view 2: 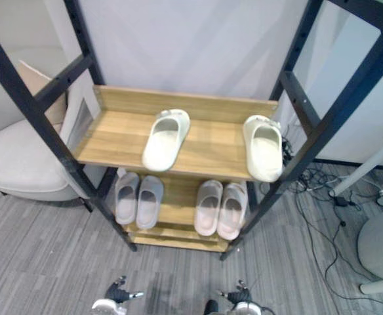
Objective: Organize the slippers on the shoe rack
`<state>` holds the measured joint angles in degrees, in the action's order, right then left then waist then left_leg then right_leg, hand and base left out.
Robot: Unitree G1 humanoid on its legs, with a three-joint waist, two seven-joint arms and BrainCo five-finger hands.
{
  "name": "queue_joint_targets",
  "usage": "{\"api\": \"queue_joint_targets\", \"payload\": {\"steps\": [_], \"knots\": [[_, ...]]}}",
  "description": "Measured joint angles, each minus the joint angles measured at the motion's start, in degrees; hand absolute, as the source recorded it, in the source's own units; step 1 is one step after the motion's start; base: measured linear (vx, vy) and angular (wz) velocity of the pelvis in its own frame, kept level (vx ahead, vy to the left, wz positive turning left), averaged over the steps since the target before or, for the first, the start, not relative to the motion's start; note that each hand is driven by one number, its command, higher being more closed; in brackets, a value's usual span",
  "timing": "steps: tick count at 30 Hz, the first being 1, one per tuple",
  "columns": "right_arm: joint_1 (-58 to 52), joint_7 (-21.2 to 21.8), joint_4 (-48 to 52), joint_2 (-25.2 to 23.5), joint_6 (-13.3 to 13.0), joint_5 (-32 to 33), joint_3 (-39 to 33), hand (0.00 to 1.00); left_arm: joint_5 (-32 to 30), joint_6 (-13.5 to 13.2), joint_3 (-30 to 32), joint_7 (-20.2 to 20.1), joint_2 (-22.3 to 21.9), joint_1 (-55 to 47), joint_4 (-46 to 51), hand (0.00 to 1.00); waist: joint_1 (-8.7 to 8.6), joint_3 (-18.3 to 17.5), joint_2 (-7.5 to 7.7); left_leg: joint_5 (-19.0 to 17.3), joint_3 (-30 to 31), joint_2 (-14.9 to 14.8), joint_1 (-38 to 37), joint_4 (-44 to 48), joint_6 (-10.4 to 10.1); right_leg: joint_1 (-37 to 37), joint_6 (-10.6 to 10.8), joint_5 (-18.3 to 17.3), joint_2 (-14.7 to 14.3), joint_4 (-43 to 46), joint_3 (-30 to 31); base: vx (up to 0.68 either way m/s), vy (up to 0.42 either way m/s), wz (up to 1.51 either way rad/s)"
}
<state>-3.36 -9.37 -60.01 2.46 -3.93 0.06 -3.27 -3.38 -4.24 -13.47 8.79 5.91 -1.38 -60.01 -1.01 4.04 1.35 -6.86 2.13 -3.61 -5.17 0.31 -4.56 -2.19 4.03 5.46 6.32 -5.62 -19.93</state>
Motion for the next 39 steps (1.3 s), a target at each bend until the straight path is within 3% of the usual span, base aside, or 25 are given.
{"api": "queue_joint_targets", "payload": {"steps": [1, 3, 5, 6, 9, 14, 18, 24, 39], "knots": [[0.0, 0.0, 0.0, 0.0, 0.0, 0.0, 0.0, 0.00, 0.0, 0.0, -1.0, 0.0, 0.0, 0.1, 0.2, 0.00, 0.00, 0.0, -0.02, 0.0, 0.0, 0.0, 0.0, 0.0, 0.0, 0.0, 0.0, 0.0, 0.0, 0.0, 0.0, 0.00, 0.000, 0.00], [-0.1, 0.0, 0.4, 0.1, 0.0, 0.0, 0.5, 0.00, 0.0, 0.0, -11.8, -0.3, -0.2, 0.7, 5.9, 0.00, -0.13, 0.1, -0.12, 0.0, -0.1, -0.1, 0.1, 0.0, 0.0, 0.1, 0.0, 0.0, -0.1, 0.0, 0.1, 0.00, 0.000, 0.00], [-0.1, 0.0, 0.6, 0.3, 0.0, 0.0, 1.3, 0.00, 0.1, -0.1, -16.3, -0.4, -0.4, 1.2, 9.7, 0.00, -0.25, 0.0, -0.15, 0.0, -0.1, -0.1, 0.1, 0.0, 0.0, 0.1, 0.0, 0.0, -0.1, 0.0, 0.1, 0.00, 0.000, 0.00], [-0.1, -0.1, 0.7, 0.4, 0.0, 0.0, 1.7, 0.00, 0.5, -0.6, -22.4, -1.7, -0.8, 2.4, 16.4, 0.00, -0.35, 0.0, -0.29, 0.0, -0.1, -0.2, 0.1, -0.1, 0.0, 0.1, 0.0, 0.0, -0.2, 0.0, 0.1, 0.00, 0.000, 0.00], [0.0, -0.3, 0.9, 0.4, -0.1, 0.0, 1.9, 0.00, 3.7, -1.8, -29.6, -3.7, -1.8, 5.1, 25.2, 0.00, -0.74, -0.2, -0.55, -0.1, -0.2, -0.5, 0.1, -0.2, -0.1, 0.2, -0.2, -0.2, -0.5, 0.0, 0.1, 0.00, 0.000, 0.00], [0.1, -0.6, 1.6, 1.0, -0.2, 0.0, 4.1, 0.00, 6.7, -3.0, -33.1, -4.6, -2.5, 8.7, 35.4, 0.00, -1.50, -0.6, -1.12, -0.4, -0.9, -1.3, 0.1, -0.2, -0.5, 0.5, -0.6, -0.4, -1.2, 0.0, 0.7, 0.00, -0.002, -0.07], [0.1, -0.8, 1.8, 1.7, -0.1, 0.0, 4.6, 0.00, 8.2, -3.0, -30.6, -3.8, -2.5, 13.9, 41.1, 0.00, -1.88, -1.0, -1.88, -0.4, -1.8, -1.6, 0.1, -0.5, -0.6, 1.2, -0.7, -0.4, -1.7, 0.0, 1.5, 0.01, -0.002, -0.11], [0.0, -0.8, 2.6, 2.2, 0.1, 0.0, 5.8, 0.00, 9.2, -4.7, -18.4, 1.0, -1.5, 21.1, 50.7, 0.00, -2.31, -1.2, -1.74, -0.4, -2.9, -1.6, 0.0, -1.0, -0.5, 2.1, -1.0, -0.1, -1.7, 0.0, 2.3, 0.00, 0.011, -0.08], [0.0, 0.0, 2.9, 2.2, 0.6, -0.1, 5.6, 0.00, 7.5, -4.7, -0.3, 8.3, 5.0, 26.6, 51.3, 0.00, -2.96, -1.1, -1.69, -0.9, -3.2, -0.7, 0.1, -0.1, 0.3, 2.2, -0.6, 0.2, -0.9, 0.0, 2.8, 0.00, 0.002, -0.01]]}}
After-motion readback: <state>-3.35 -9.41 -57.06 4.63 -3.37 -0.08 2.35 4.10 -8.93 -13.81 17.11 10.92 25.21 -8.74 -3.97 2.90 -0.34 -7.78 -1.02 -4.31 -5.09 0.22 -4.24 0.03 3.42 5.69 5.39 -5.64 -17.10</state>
